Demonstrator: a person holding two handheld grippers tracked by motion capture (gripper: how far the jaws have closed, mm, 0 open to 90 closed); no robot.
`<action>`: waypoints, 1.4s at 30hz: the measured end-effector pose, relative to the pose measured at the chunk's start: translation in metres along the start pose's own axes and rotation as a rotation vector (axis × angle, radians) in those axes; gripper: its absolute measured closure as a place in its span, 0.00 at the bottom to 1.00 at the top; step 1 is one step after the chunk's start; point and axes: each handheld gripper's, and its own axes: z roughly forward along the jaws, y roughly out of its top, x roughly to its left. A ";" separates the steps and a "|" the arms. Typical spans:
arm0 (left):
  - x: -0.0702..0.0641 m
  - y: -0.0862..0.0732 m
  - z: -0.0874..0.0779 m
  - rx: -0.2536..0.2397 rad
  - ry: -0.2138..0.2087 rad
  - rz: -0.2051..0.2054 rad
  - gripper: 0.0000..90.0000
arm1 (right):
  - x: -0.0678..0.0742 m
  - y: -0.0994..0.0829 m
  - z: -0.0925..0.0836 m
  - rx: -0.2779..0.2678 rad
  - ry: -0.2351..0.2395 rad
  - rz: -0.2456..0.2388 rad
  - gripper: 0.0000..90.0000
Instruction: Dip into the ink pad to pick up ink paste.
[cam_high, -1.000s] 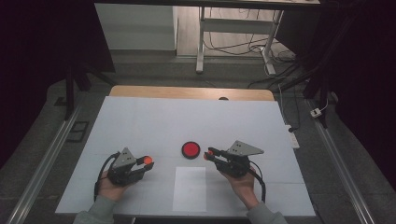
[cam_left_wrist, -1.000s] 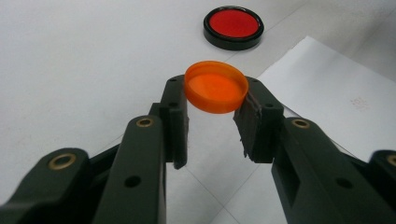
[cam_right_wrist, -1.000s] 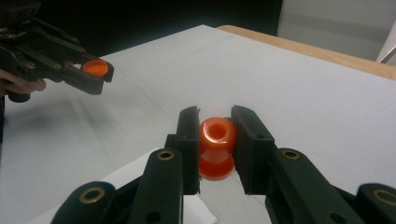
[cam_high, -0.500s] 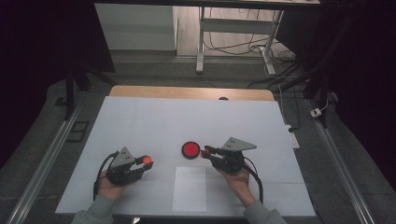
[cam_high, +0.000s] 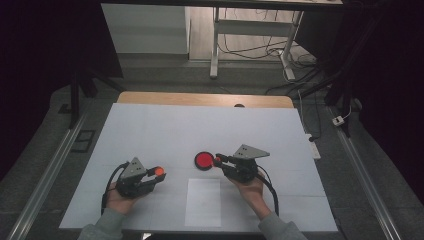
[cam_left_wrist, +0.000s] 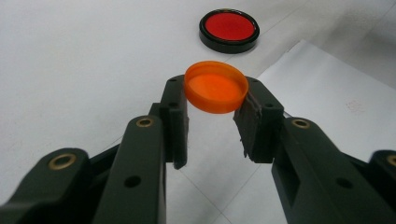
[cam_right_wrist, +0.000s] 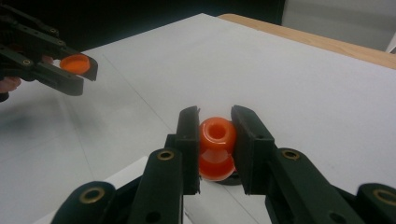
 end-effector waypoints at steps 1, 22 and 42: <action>0.000 0.000 0.001 0.002 0.000 0.003 0.72 | 0.000 0.001 0.002 0.000 0.003 -0.001 0.80; -0.002 -0.005 -0.005 0.011 0.010 0.003 0.72 | -0.001 0.011 0.037 0.047 0.011 -0.033 0.80; -0.003 -0.005 -0.001 0.026 0.006 0.013 0.72 | -0.009 0.003 0.062 0.122 -0.038 -0.067 0.80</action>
